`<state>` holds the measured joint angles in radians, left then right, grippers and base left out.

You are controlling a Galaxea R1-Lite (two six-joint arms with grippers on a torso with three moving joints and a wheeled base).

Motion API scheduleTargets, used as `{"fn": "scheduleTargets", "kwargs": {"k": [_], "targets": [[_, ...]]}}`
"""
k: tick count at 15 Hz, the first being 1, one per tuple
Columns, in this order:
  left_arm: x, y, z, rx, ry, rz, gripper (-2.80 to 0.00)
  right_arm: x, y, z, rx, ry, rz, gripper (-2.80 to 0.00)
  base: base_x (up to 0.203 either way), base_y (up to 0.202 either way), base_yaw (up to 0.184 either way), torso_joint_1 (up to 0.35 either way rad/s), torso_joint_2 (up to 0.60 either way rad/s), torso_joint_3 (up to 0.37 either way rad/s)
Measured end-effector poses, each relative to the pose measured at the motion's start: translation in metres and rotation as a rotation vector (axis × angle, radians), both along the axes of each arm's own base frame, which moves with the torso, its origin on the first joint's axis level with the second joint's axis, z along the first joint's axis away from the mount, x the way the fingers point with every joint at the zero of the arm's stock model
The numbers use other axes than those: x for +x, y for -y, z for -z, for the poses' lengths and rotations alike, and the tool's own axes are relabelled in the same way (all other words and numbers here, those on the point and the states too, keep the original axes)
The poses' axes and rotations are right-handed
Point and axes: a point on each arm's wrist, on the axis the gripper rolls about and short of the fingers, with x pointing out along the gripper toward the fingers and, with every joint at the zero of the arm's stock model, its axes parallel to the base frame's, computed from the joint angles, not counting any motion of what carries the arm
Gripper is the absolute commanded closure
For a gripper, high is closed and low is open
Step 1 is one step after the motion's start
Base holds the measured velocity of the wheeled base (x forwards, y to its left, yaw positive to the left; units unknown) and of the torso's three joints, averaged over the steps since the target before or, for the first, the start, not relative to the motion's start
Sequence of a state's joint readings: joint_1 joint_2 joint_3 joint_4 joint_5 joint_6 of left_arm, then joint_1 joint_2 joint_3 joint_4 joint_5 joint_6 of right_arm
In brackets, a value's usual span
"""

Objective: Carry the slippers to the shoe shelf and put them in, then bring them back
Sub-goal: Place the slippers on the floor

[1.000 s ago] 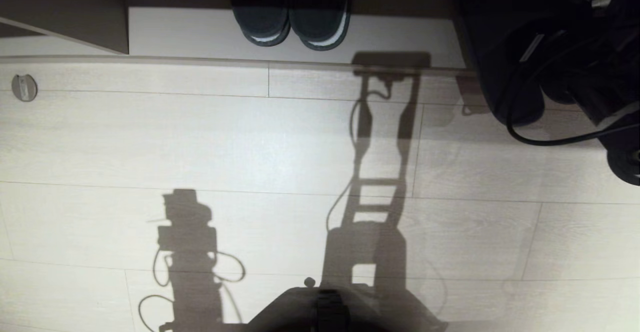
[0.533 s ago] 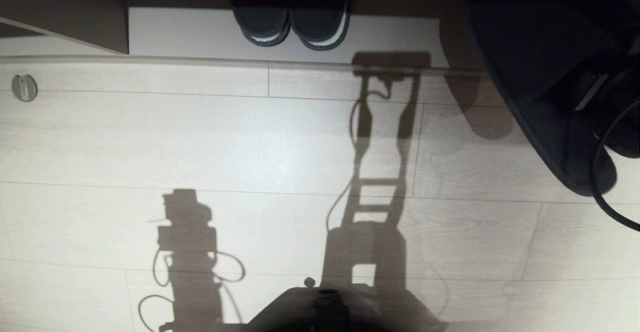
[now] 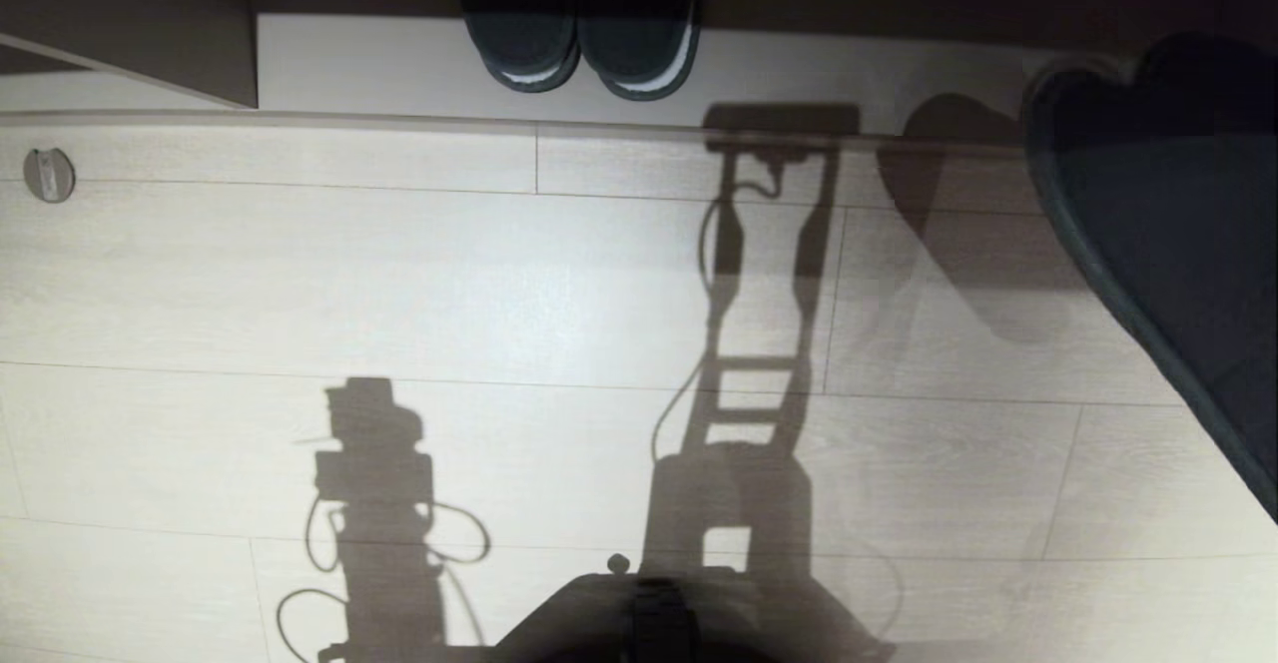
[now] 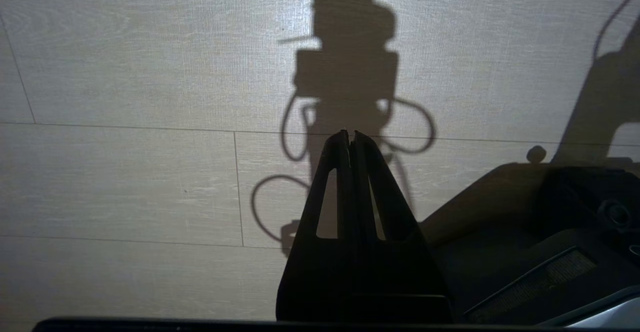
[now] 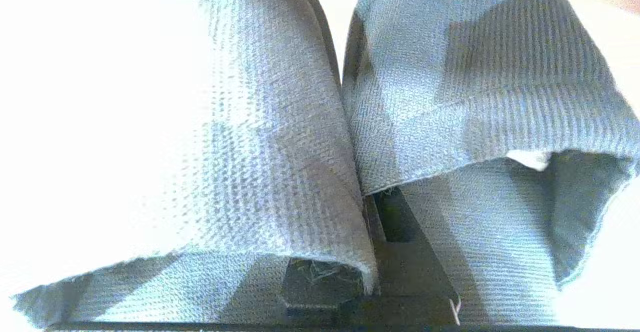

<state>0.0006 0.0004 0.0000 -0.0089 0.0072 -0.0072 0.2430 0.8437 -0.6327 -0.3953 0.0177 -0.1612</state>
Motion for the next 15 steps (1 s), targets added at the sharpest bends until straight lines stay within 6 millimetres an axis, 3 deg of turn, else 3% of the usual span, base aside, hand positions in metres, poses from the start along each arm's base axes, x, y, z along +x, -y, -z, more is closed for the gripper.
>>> {"fn": "scheduleTargets", "kwargs": {"k": [3, 5, 9, 15], "targets": [[0.0, 0.0, 0.0, 0.0, 0.0, 0.0, 0.0, -0.047, 0.013, 0.017, 0.001, -0.014, 0.029, 0.0, 0.0, 0.0, 0.0, 0.0, 0.0, 0.0], [0.0, 0.0, 0.0, 0.0, 0.0, 0.001, 0.0, -0.067, 0.018, 0.03, 0.006, -0.005, 0.084, 0.0, 0.0, 0.0, 0.0, 0.0, 0.0, 0.0], [0.0, 0.0, 0.0, 0.0, 0.0, 0.0, 0.0, -0.095, 0.02, 0.05, -0.001, 0.069, 0.095, 0.0, 0.0, 0.0, 0.0, 0.0, 0.0, 0.0], [0.0, 0.0, 0.0, 0.0, 0.0, 0.001, 0.0, -0.108, 0.019, 0.115, 0.012, 0.031, 0.104, 0.0, 0.0, 0.0, 0.0, 0.0, 0.0, 0.0]]}}
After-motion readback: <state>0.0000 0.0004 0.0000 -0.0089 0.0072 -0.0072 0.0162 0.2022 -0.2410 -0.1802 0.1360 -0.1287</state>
